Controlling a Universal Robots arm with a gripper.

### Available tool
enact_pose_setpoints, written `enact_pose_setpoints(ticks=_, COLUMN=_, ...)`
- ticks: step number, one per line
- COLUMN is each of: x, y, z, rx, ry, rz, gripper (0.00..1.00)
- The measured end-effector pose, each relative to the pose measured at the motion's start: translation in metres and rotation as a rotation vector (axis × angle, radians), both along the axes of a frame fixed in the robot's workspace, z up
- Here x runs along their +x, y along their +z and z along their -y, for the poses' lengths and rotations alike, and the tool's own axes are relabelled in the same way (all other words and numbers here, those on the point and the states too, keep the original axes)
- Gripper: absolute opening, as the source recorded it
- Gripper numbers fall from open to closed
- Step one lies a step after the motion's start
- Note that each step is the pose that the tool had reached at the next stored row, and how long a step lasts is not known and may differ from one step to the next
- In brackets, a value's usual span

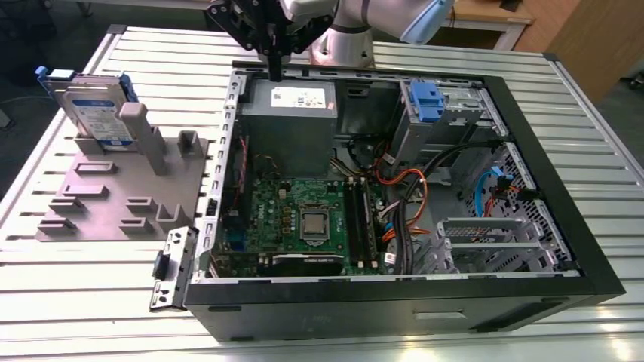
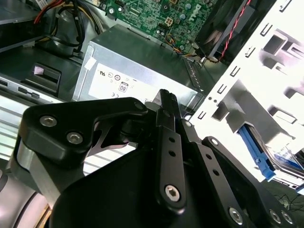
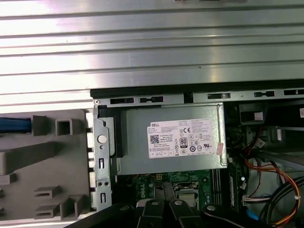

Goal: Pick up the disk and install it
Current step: 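Reach for the disk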

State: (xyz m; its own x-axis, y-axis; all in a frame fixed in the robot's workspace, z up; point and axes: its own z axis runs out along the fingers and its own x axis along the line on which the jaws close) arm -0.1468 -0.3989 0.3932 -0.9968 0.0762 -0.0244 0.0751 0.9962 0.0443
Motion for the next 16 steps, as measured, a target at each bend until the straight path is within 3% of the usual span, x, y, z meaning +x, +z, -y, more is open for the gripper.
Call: enact_pose_setpoints(ticks=16, x=-0.0038, y=-0.0002, z=0.0, rx=0.0001, ry=0.0, rz=0.0001, gripper=0.11)
